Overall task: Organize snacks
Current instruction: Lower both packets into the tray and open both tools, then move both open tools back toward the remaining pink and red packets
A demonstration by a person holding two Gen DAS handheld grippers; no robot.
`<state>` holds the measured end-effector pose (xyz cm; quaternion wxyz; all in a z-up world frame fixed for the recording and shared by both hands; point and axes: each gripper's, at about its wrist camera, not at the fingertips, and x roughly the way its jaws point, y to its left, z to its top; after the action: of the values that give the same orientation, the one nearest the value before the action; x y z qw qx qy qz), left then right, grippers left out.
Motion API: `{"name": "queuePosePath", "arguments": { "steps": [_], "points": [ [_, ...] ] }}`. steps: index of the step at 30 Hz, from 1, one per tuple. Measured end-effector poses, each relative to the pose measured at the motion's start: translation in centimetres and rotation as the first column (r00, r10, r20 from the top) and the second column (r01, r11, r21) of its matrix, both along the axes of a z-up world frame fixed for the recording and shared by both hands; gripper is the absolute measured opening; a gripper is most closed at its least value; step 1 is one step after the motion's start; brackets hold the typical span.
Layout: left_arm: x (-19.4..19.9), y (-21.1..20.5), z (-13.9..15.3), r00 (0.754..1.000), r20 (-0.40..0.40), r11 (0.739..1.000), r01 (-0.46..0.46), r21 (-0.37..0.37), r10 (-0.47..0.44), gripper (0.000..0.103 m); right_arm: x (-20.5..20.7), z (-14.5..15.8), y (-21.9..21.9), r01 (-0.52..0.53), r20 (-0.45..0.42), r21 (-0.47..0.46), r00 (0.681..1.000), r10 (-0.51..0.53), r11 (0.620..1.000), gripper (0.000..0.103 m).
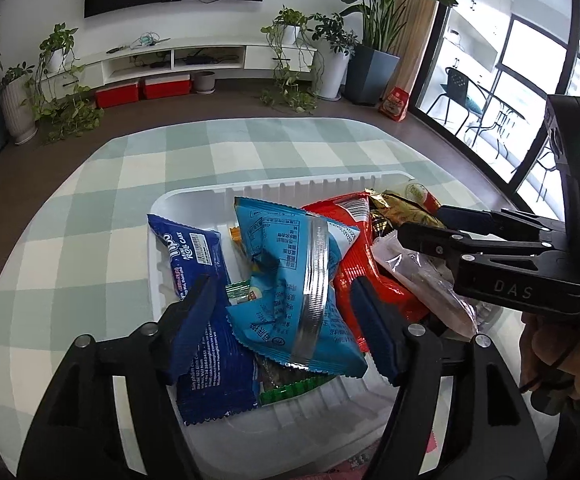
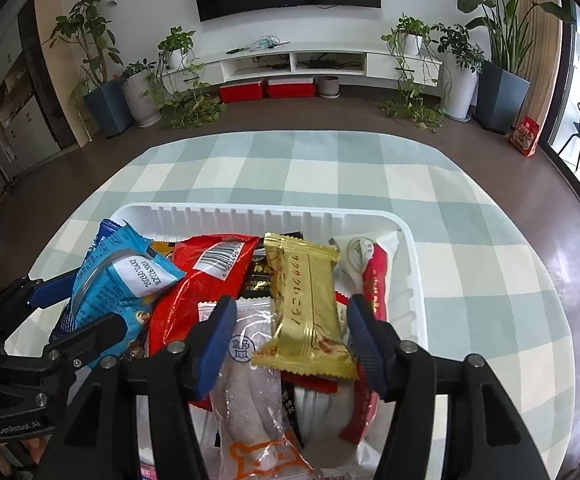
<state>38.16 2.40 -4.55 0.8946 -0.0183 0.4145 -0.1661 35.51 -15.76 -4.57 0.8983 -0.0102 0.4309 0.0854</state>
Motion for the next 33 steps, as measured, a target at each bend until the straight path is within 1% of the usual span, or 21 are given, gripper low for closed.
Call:
{"name": "queuePosePath", "arguments": {
  "steps": [3,4,6,8,10,12,13,14,16,21,25,28,31,33],
  "points": [
    [-0.4,0.0,0.7,1.0,0.015,1.0,-0.002,0.002,0.002,0.072,-0.2,0.6,-0.1,0.004,0.011,-0.001,1.0,-0.004,1.0,0.063],
    [-0.6,0.1,1.0,1.0,0.021,1.0,-0.005,0.005,0.005,0.075,-0.3,0.7,-0.1,0.005,0.015,0.0,1.0,-0.005,1.0,0.065],
    [-1.0,0.3,1.7,0.999,0.04,1.0,-0.013,0.003,0.013,0.081,-0.6,1.2,-0.3,0.012,0.027,-0.004,1.0,-0.012,1.0,0.07],
    [-1.7,0.7,2.6,0.998,0.058,1.0,-0.018,-0.004,0.018,0.09,-1.2,1.9,-0.6,0.025,0.051,-0.007,0.998,-0.024,1.0,0.081],
    [-2.6,0.9,3.6,0.997,0.08,1.0,-0.025,-0.006,0.025,0.094,-2.0,2.7,-0.9,0.026,0.078,0.009,0.997,-0.027,1.0,0.088],
    [-3.6,1.2,4.5,0.994,0.103,0.999,-0.042,-0.008,0.042,0.103,-2.8,3.5,-1.3,0.028,0.095,0.027,0.995,-0.031,0.999,0.093],
    [-4.3,1.4,5.0,0.992,0.115,0.999,-0.047,-0.009,0.047,0.103,-3.3,3.9,-1.5,0.03,0.105,0.043,0.994,-0.035,0.999,0.099],
    [-4.9,1.5,5.4,0.991,0.125,0.999,-0.052,-0.007,0.053,0.103,-3.9,4.3,-1.8,0.032,0.114,0.06,0.993,-0.039,0.998,0.103],
    [-6.2,1.6,6.2,0.987,0.147,0.998,-0.059,-0.001,0.059,0.103,-5.0,5.1,-2.1,0.029,0.137,0.089,0.99,-0.041,0.996,0.103],
    [-9.3,2.0,7.3,0.983,0.172,0.997,-0.066,0.027,0.06,0.103,-7.9,6.6,-2.2,0.006,0.166,0.121,0.986,-0.026,0.993,0.103],
    [-11.8,2.7,7.5,0.982,0.177,0.998,-0.064,0.011,0.062,0.103,-10.6,7.5,-2.3,-0.016,0.198,0.145,0.98,-0.013,0.989,0.103],
    [-14.1,3.4,7.0,0.983,0.173,0.998,-0.064,0.01,0.062,0.103,-12.4,7.6,-2.4,-0.036,0.202,0.167,0.979,0.001,0.985,0.103],
    [-17.0,4.2,6.6,0.978,0.201,0.998,-0.06,0.023,0.054,0.103,-14.4,7.2,-2.3,-0.065,0.191,0.2,0.981,0.026,0.978,0.103],
    [-18.5,4.9,6.0,0.985,0.165,0.998,-0.052,0.035,0.045,0.103,-15.8,6.5,-2.2,-0.084,0.18,0.212,0.983,0.045,0.974,0.103]
  ]
}}
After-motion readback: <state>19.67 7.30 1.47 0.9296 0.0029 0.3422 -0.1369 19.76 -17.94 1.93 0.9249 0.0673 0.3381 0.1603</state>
